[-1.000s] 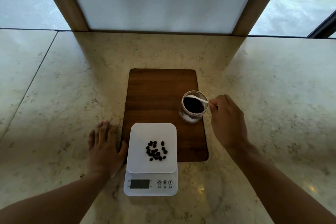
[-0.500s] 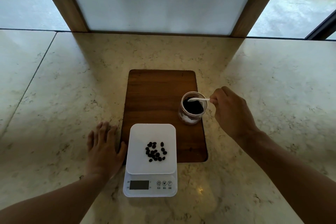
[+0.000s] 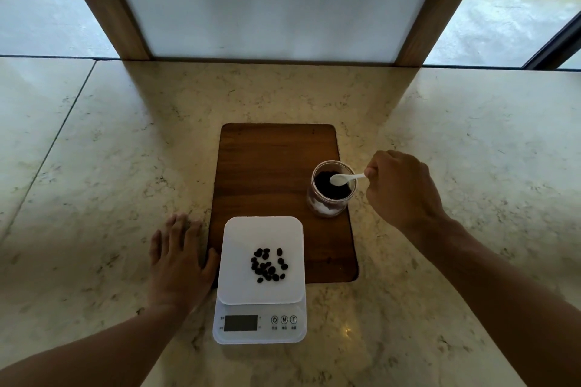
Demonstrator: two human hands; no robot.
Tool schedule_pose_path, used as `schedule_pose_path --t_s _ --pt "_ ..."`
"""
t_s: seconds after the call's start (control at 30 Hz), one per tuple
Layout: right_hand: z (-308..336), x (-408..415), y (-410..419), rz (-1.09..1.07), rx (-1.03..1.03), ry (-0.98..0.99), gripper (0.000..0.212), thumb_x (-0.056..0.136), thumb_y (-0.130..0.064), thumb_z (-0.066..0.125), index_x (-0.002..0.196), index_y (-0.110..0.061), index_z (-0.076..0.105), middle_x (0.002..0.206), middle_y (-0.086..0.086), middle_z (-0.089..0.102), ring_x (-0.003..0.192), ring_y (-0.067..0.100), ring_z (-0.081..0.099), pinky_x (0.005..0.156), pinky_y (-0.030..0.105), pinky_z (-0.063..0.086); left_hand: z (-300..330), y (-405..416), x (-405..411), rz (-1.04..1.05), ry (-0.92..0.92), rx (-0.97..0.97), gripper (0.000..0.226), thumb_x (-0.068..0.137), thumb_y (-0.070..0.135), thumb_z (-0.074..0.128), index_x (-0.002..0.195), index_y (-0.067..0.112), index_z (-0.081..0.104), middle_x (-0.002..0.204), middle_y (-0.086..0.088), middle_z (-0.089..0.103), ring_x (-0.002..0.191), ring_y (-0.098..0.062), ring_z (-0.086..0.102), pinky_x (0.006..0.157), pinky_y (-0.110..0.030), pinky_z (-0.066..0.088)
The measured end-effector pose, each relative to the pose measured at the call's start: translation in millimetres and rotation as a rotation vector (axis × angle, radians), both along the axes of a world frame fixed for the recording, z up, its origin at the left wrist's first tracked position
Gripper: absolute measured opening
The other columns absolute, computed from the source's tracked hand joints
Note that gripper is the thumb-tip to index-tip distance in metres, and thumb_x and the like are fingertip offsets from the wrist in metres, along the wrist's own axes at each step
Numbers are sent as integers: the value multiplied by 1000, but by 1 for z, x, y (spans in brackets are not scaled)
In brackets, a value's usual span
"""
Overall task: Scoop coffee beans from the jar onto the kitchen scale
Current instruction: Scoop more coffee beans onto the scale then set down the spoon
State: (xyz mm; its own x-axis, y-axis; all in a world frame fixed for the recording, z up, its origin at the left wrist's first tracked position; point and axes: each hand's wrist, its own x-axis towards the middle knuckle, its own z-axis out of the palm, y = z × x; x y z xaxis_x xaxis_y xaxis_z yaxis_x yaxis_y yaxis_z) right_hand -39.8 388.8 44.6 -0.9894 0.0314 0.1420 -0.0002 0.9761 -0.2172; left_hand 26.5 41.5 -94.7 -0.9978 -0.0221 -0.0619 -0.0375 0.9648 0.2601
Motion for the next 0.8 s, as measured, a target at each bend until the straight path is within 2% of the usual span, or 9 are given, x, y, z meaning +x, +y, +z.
schedule_pose_path --t_s 0.13,0.3,0.4,0.47,0.57,0.7,0.8 --pt "-5 -1 -4 -64 -17 -112 14 92 -14 61 89 -6 72 78 10 71 67 26 65 61 35 55 -2 0 0 4 2 -11 73 83 53 28 140 10 42 156 -17 30 150 -30 12 122 -50 8" --pt "-13 -5 -10 -188 -139 -192 19 92 -14 60 85 -5 75 71 11 70 59 22 63 52 27 51 -2 0 0 7 4 -24 74 84 54 27 142 10 40 157 -17 29 150 -29 11 122 -49 7" --pt "-15 -8 -9 -252 -241 -206 22 92 -14 61 82 -2 76 70 13 72 59 24 67 59 37 62 -2 0 0 9 6 -19 76 83 55 26 143 11 39 157 -16 28 151 -28 9 122 -48 5" --pt "-17 -9 -6 -278 -277 -225 22 91 -13 62 79 -2 77 67 14 72 57 25 69 61 41 63 -2 0 -1 8 6 -20 76 83 54 26 144 11 39 158 -16 27 151 -28 8 122 -48 5" --pt "-20 -7 -4 -308 -329 -243 22 88 -9 61 74 -1 76 63 15 71 54 27 69 58 42 63 -3 -1 -1 10 2 -16 75 83 54 26 143 11 39 158 -16 27 151 -28 8 122 -48 5" --pt "-24 -6 -4 -359 -431 -258 22 87 -9 61 75 2 77 67 20 74 61 36 72 56 41 60 -4 -2 -1 9 -5 -19 75 84 55 25 144 12 38 158 -15 26 151 -26 6 122 -49 5" --pt "-27 -8 -1 -445 -573 -298 24 87 -12 63 73 4 76 72 24 74 53 34 65 52 36 50 -4 -1 0 9 -3 -18 75 84 55 25 144 12 38 158 -15 27 151 -26 7 122 -48 4"
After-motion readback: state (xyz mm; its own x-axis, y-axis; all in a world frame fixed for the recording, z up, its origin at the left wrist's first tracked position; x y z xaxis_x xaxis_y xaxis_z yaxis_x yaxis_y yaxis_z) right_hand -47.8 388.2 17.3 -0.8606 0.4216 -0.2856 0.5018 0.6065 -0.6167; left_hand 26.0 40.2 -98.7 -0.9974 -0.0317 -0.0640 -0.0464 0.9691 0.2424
